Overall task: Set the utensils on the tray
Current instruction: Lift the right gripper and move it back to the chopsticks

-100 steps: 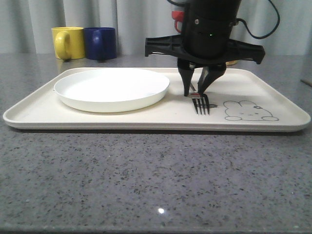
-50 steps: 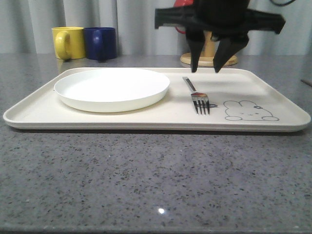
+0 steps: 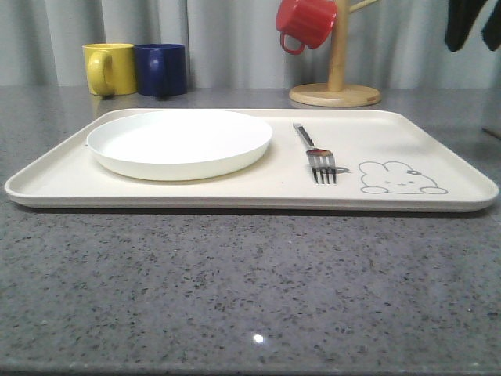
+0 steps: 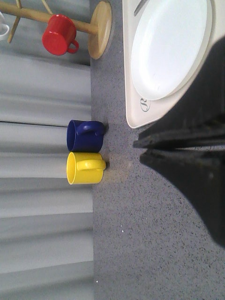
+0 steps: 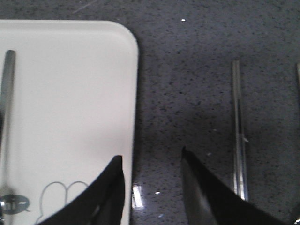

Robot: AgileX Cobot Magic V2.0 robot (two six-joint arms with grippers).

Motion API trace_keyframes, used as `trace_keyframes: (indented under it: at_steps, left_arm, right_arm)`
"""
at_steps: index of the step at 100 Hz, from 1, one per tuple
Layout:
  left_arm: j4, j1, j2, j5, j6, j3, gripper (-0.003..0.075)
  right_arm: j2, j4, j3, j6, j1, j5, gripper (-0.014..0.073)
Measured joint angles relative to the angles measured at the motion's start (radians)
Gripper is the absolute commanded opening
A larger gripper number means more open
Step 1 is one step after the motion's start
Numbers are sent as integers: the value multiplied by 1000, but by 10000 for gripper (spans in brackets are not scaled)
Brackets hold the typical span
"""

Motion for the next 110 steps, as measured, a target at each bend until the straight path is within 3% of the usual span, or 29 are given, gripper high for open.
trace_keyframes:
  at_steps: [22, 43, 110]
  left_arm:
    - [0, 0, 0, 0, 0, 0, -18]
    - [0, 0, 0, 0, 0, 0, -18]
    - [0, 0, 0, 0, 0, 0, -18]
  right_arm:
    - [0, 90, 66, -148, -164, -8, 311]
    - [2, 121, 136, -239, -256, -55, 311]
    - [162, 155, 151, -297, -272, -116, 308]
